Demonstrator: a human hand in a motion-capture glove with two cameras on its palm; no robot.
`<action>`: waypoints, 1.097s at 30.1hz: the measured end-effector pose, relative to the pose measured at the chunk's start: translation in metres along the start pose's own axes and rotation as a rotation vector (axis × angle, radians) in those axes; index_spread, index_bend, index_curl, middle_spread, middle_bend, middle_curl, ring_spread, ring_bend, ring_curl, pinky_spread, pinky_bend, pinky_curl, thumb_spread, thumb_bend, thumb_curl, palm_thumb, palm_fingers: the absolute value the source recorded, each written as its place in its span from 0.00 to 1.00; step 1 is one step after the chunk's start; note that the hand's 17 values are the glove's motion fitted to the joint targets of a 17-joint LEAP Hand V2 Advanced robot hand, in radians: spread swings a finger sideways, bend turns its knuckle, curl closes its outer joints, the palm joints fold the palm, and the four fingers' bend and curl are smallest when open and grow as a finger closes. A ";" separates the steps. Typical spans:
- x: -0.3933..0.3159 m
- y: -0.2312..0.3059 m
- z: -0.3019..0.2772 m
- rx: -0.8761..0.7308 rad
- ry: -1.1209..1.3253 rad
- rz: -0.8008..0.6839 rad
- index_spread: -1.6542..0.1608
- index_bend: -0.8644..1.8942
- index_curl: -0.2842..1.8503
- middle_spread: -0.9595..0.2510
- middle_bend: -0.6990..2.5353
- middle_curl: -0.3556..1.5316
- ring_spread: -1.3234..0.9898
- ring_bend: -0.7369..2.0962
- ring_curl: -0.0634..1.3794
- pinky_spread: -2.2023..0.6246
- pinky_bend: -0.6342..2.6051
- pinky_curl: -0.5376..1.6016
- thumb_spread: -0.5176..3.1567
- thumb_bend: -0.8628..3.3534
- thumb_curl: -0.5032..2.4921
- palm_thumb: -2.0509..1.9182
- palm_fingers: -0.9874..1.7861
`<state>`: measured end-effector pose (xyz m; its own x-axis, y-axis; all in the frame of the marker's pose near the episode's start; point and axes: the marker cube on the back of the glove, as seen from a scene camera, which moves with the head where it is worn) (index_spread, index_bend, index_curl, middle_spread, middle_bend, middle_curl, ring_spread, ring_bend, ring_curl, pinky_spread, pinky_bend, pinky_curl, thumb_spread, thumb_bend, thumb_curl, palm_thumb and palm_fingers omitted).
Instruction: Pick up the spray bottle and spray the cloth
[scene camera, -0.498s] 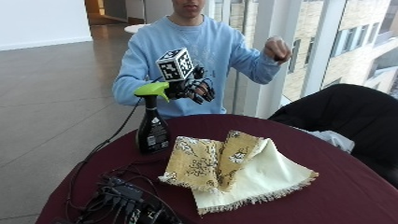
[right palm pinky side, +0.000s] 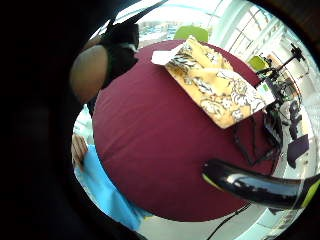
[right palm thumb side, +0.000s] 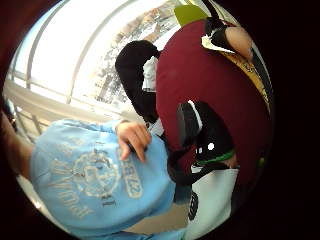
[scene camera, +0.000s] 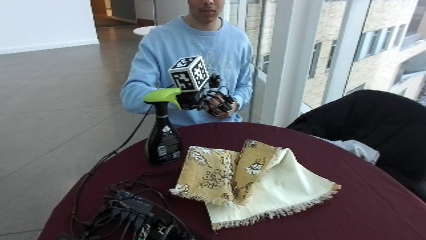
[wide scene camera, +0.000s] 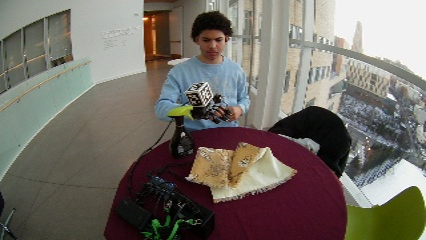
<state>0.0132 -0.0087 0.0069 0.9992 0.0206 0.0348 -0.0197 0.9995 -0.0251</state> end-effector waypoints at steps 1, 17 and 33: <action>0.001 0.000 0.000 -0.005 -0.001 -0.001 0.75 0.40 0.26 0.76 0.32 0.32 0.57 0.33 0.17 0.85 0.26 0.35 0.42 0.28 0.24 0.67 0.62; 0.002 0.050 -0.018 0.005 -0.012 -0.054 0.73 0.37 0.28 0.76 0.30 0.35 0.57 0.34 0.21 0.85 0.25 0.37 0.46 0.26 0.26 0.67 0.63; 0.062 0.172 -0.075 0.168 -0.093 0.182 0.74 0.36 0.27 0.74 0.30 0.38 0.55 0.39 0.27 0.83 0.25 0.39 0.47 0.24 0.27 0.68 0.68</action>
<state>0.0739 0.1632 -0.0701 0.9712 0.1949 0.1368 -0.2123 0.9690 0.1266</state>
